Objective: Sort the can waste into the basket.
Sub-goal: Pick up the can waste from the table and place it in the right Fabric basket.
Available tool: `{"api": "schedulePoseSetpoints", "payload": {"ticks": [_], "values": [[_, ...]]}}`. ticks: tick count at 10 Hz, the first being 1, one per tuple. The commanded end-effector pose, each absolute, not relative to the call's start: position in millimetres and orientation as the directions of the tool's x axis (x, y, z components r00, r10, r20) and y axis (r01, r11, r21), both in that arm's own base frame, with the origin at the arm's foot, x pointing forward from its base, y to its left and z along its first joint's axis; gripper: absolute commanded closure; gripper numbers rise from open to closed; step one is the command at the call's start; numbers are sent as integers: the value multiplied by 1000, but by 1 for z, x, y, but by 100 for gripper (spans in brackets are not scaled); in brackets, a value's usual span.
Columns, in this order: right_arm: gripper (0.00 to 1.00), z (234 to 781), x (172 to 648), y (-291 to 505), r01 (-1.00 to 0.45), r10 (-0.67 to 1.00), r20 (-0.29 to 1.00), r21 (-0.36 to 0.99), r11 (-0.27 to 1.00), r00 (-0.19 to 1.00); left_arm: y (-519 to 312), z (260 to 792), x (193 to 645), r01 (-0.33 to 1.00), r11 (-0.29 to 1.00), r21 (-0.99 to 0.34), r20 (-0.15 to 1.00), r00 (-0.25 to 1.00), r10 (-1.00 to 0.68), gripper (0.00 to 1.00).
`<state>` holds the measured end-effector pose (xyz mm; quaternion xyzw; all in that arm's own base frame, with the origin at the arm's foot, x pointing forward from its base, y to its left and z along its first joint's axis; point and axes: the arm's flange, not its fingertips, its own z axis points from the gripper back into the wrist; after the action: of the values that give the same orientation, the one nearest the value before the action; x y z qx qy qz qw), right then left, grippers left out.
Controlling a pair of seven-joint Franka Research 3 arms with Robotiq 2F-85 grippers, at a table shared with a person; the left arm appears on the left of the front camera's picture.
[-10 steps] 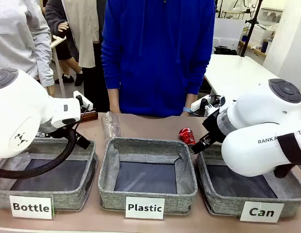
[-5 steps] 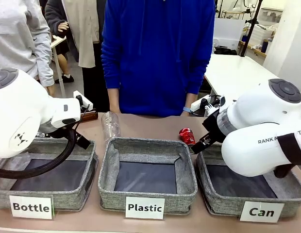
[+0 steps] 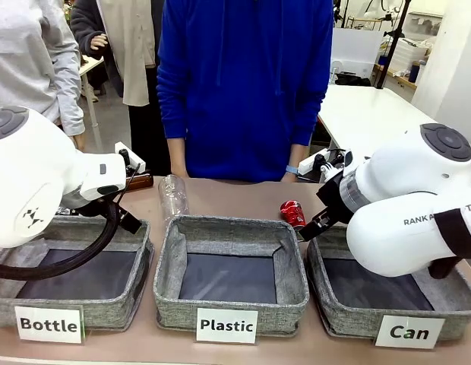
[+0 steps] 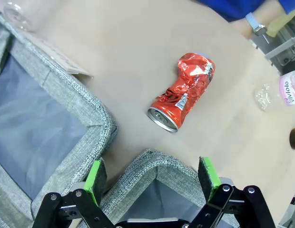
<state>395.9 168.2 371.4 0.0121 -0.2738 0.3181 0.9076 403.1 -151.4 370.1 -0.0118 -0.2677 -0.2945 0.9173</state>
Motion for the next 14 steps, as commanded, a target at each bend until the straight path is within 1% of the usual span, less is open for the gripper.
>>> {"api": "schedulePoseSetpoints", "payload": {"ticks": [1, 7, 8, 9, 10, 11, 12, 13, 14], "values": [[0, 371, 396, 168, -584, 570, 505, -152, 798, 648, -151, 370, 403, 547, 826, 136, 498, 683, -534, 0], [0, 371, 396, 168, -584, 571, 505, -152, 797, 648, -151, 370, 403, 547, 826, 136, 498, 683, -534, 0], [0, 387, 393, 162, -597, 563, 527, -124, 792, 637, -145, 390, 399, 546, 831, 109, 524, 678, -515, 0], [0, 410, 389, 153, -591, 535, 535, -81, 802, 653, -138, 417, 388, 580, 814, 31, 533, 679, -505, 0], [0, 436, 383, 142, -558, 476, 515, 6, 830, 713, -132, 444, 372, 581, 814, -21, 544, 689, -478, 0], [0, 458, 375, 130, -489, 395, 487, 78, 869, 779, -121, 470, 354, 591, 799, -115, 508, 726, -464, 0], [0, 480, 361, 109, -492, 347, 468, 234, 838, 813, -103, 485, 339, 595, 773, -219, 490, 752, -441, 0], [0, 498, 344, 78, -508, 315, 455, 402, 762, 833, -72, 492, 327, 649, 677, -346, 501, 738, -452, 0], [0, 510, 329, 36, -477, 211, 490, 516, 712, 846, -26, 499, 321, 662, 588, -465, 544, 738, -400, 0]]}}
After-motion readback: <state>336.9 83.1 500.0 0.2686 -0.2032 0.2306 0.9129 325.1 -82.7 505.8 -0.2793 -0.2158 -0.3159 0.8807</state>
